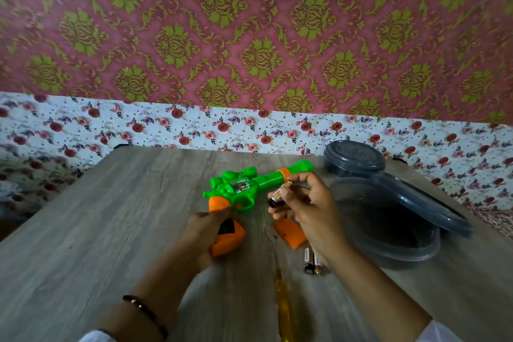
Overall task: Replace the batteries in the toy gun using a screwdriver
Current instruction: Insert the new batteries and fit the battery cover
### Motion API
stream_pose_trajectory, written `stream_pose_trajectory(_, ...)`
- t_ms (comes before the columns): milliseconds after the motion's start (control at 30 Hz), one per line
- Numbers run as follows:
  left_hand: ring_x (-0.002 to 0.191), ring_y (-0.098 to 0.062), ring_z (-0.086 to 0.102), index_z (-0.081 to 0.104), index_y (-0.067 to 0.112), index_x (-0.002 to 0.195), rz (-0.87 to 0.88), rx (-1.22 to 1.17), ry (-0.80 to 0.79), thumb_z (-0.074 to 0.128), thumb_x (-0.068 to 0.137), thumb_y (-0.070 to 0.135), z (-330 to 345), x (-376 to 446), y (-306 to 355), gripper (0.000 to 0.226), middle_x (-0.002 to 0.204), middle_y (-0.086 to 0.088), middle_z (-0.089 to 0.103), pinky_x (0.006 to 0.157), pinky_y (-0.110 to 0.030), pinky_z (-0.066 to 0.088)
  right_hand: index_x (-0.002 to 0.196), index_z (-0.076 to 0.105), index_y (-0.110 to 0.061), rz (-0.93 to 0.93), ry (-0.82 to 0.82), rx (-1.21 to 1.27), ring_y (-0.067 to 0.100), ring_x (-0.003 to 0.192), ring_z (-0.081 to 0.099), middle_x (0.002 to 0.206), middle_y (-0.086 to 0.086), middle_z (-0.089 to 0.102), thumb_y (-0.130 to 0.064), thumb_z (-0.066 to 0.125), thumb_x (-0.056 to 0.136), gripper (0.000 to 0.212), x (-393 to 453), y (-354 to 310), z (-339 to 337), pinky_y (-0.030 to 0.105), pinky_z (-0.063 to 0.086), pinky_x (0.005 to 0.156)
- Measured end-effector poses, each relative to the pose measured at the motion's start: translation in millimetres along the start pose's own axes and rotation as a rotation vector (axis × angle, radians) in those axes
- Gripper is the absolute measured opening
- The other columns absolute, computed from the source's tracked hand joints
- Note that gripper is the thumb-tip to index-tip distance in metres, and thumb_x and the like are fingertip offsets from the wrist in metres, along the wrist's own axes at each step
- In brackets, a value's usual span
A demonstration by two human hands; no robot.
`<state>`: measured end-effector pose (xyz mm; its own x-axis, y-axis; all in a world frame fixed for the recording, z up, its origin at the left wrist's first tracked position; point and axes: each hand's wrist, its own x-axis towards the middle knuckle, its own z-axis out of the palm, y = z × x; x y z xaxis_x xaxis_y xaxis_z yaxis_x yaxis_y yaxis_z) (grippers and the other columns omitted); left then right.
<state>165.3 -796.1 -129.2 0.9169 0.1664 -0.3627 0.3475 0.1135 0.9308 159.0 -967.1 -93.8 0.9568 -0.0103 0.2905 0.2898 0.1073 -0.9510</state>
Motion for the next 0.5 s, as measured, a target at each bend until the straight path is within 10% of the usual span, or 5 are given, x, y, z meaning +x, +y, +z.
stream_pose_trajectory(167, 0.042, -0.014, 0.057, 0.056, 0.004, 0.107, 0.005, -0.393, -0.052, 0.053, 0.092, 0.016, 6.9, 7.0, -1.9, 0.019, 0.072, -0.012, 0.056, 0.039, -0.018, 0.044, 0.085, 0.051, -0.007, -0.114, -0.147, -0.218, 0.009, 0.064, 0.067, 0.074, 0.007, 0.065, 0.007, 0.063, 0.082, 0.019, 25.1, -7.2, 27.7, 0.023, 0.055, 0.055)
stream_pose_trajectory(500, 0.066, -0.013, 0.06, 0.06, 0.013, 0.102, 0.074, -0.579, -0.237, 0.04, 0.098, 0.036, 6.6, 9.7, -2.5, 0.031, 0.079, -0.006, 0.064, 0.057, -0.022, 0.051, 0.074, 0.049, -0.033, -0.207, -0.177, -0.545, 0.024, 0.067, 0.067, 0.072, 0.006, 0.067, -0.017, 0.072, 0.071, 0.028, 33.7, 26.6, 53.7, 0.049, 0.055, 0.064)
